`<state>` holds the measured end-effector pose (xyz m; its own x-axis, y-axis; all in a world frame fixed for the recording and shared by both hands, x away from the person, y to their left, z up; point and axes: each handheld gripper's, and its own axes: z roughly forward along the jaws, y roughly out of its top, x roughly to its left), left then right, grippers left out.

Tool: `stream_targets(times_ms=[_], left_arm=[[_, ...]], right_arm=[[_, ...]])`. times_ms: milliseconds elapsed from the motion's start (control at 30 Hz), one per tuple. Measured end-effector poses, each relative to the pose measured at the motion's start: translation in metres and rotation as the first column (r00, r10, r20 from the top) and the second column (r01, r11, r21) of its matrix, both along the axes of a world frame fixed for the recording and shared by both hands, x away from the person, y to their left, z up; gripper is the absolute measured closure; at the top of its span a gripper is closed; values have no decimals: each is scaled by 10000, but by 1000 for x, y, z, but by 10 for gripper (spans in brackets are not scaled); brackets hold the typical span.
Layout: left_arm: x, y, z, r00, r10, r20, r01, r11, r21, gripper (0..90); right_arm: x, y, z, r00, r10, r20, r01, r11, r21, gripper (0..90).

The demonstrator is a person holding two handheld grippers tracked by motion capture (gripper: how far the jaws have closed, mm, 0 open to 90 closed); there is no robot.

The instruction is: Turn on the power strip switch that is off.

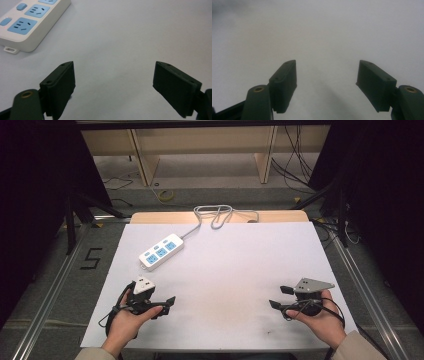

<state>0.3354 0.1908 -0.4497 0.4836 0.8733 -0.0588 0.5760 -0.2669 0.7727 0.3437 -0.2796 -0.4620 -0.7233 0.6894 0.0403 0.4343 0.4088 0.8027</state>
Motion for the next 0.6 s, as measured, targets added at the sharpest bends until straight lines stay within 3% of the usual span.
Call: stream_targets(times_ms=[200,267,300,333,467,600], left_arm=[[2,0,6,9994,351,10,-351,9994,-5,299],[7,1,14,9962,841,223,-843,9964,102,448],[7,1,14,9962,841,223,-843,9964,102,535],[13,3,19,9906,1320,352,-1323,9912,61,609],[22,5,22,9868,1560,428,-1567,9876,135,846],[36,6,23,9880,1499,382,-1515,9875,432,897]], right_arm=[[-2,2,0,10000,5,-17,-5,10000,-51,325],[-2,2,0,10000,16,-1,-16,10000,-62,325],[-2,2,0,10000,16,-1,-16,10000,-62,325],[-2,3,0,10000,46,-17,-46,10000,-82,325],[-2,4,-1,10000,67,-72,-68,10000,-60,324],[-2,4,-1,9999,95,-45,-95,9999,-55,324]])
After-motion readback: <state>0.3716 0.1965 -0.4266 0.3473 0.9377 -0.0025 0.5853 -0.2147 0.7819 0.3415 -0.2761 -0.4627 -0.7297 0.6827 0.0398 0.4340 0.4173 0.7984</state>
